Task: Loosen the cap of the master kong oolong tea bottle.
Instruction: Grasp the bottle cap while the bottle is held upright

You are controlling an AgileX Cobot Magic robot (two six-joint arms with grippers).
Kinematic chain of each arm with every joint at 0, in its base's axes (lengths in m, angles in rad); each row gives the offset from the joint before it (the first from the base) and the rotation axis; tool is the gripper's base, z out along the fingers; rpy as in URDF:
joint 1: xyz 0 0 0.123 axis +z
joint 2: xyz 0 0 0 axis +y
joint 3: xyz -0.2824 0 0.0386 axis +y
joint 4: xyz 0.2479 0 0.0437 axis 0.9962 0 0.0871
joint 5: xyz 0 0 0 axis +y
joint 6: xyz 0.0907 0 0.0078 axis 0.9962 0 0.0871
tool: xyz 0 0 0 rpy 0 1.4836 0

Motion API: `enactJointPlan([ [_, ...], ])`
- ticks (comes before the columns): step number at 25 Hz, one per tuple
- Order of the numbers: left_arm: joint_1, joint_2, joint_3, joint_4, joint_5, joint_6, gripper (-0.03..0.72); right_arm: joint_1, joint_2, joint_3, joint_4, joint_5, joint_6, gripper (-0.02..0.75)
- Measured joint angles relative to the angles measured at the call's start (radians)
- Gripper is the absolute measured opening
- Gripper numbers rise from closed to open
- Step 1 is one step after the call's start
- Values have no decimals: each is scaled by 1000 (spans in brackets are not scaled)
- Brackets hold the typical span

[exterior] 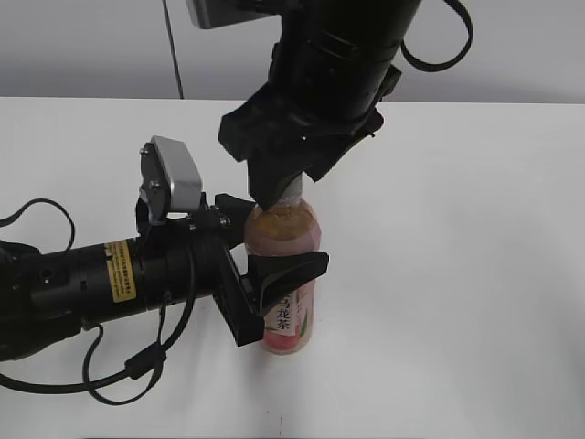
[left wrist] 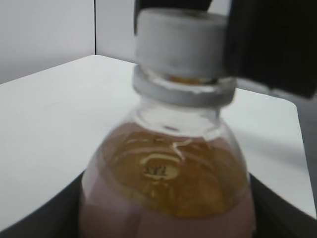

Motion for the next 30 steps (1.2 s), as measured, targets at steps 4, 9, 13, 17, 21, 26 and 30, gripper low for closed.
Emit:
enactJointPlan([
  [4,0,0,0,0,0,0,461,0,0,-15,2,0,0,393],
  [9,0,0,0,0,0,0,461,0,0,-20,4,0,0,272],
  [13,0,0,0,0,0,0,461,0,0,-20,7,0,0,273],
  [17,0,0,0,0,0,0,461,0,0,-20,7,0,0,273],
  [21,0,0,0,0,0,0,461,0,0,-20,8,0,-1,283],
  [26,0,0,0,0,0,0,461,0,0,-20,22,0,-2,386],
  [30,0,0,0,0,0,0,461,0,0,-20,29,0,-3,416],
])
